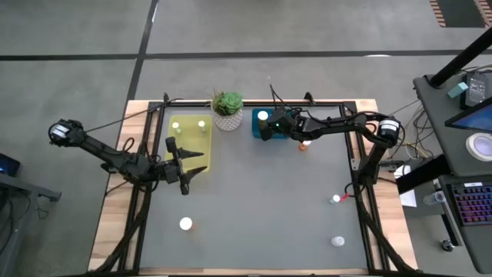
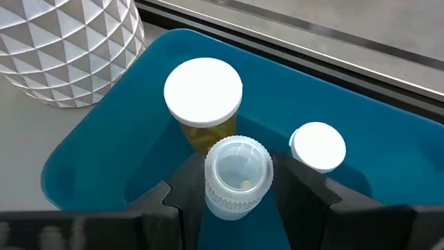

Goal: Pick and place medicine bottles into bin by pill shape (circle, oval)
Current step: Put the white capsule bottle into the blue bin, then put the orange capsule bottle into the blue bin

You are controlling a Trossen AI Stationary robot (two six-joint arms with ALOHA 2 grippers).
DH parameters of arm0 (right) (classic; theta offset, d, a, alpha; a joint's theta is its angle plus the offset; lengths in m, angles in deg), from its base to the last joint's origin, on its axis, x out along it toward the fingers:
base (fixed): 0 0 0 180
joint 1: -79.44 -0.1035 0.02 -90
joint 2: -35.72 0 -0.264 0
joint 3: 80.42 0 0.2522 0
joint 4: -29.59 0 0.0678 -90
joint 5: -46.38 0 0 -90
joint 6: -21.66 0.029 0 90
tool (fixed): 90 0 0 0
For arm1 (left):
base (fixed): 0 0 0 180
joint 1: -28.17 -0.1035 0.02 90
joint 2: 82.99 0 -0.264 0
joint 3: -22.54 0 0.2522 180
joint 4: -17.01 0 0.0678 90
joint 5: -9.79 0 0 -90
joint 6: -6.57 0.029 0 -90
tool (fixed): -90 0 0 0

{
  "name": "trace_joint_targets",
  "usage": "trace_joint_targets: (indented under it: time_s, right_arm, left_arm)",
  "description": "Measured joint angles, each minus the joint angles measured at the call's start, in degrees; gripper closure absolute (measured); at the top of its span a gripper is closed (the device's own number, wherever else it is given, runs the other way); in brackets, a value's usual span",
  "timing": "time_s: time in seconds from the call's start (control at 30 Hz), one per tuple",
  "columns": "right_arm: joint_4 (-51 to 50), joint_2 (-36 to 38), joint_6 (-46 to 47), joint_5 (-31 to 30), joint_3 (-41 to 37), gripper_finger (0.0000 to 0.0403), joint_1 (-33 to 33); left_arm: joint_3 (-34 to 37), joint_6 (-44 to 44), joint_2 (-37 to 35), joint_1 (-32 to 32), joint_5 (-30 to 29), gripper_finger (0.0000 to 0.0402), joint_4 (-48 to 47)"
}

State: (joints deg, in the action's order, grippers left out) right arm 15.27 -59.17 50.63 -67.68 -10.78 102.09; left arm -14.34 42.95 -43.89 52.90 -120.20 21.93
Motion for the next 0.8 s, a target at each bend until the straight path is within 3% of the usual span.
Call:
trace_joint_targets:
  time_s: [0.2,0.53,0.8]
  right_arm:
    - [0.0,0.0,0.0,0.0,0.0,0.0256,0.0]
    - [-0.1,0.0,0.4,0.1,0.0,0.0198,0.0]
    - [-1.2,1.9,0.4,0.2,-0.1,0.0194,-0.2]
  left_arm:
    - [0.0,0.0,0.0,0.0,0.0,0.0206,0.0]
    - [0.0,0.0,0.0,0.0,0.0,0.0206,0.0]
    - [0.0,0.0,0.0,0.0,0.0,0.0206,0.1]
